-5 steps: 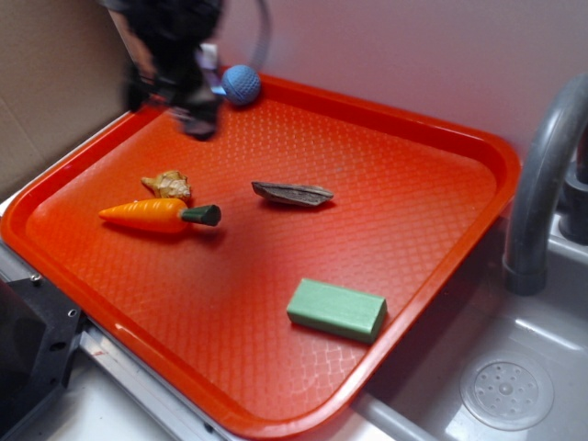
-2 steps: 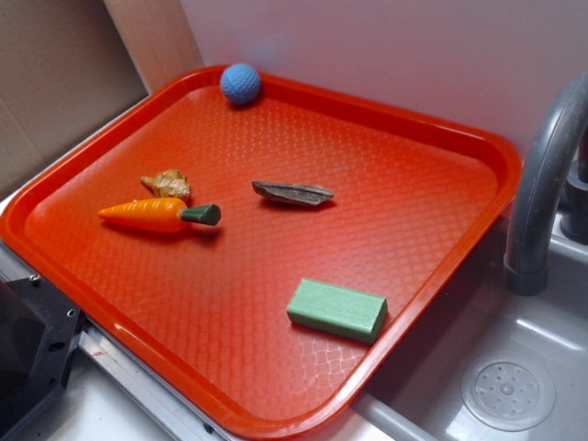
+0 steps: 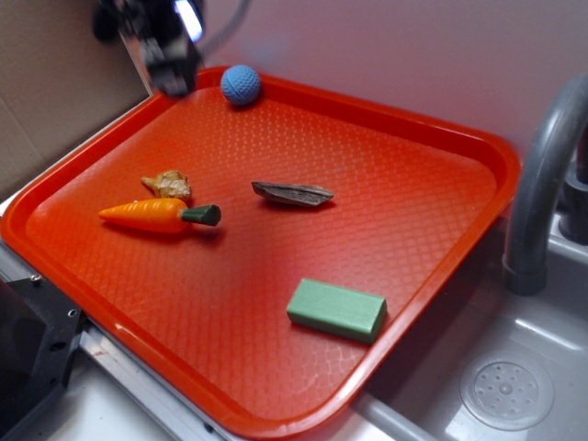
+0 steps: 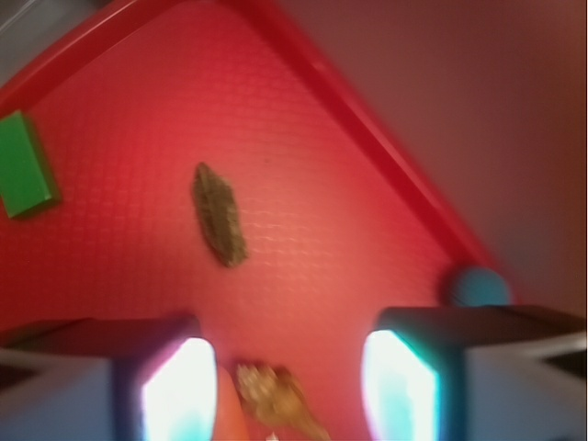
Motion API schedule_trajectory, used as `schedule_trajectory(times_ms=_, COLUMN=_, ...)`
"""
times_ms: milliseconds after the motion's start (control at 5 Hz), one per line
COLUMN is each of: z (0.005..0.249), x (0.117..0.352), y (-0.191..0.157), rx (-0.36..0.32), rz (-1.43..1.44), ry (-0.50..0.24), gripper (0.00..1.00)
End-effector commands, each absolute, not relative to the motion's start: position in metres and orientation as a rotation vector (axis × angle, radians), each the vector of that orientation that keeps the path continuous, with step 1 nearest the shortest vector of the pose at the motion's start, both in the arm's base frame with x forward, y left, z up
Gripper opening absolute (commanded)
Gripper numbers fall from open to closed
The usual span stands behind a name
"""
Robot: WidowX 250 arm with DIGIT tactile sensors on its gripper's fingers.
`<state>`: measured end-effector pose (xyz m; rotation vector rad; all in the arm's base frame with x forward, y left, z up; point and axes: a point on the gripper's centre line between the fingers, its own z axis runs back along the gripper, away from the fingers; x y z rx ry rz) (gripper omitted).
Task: Grab the wood chip.
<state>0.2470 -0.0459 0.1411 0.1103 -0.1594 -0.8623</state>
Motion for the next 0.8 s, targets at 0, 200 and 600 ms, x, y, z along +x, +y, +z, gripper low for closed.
schedule_trajectory(times_ms=0, z=0.098, x=0.235, y=-0.070, rx=0.123, rz=-0.988, ry=-0.231, gripper=1.00)
schedule_trajectory(times_ms=200, z=0.075, x=0.231, y=-0.068, rx=0.126, rz=-1.047, ry=-0.344, gripper=1.00)
schedule_trajectory(times_ms=600, z=0.054, x=0.242, y=-0.070, rx=-0.038, rz=-1.014, ry=-0.352, gripper=1.00)
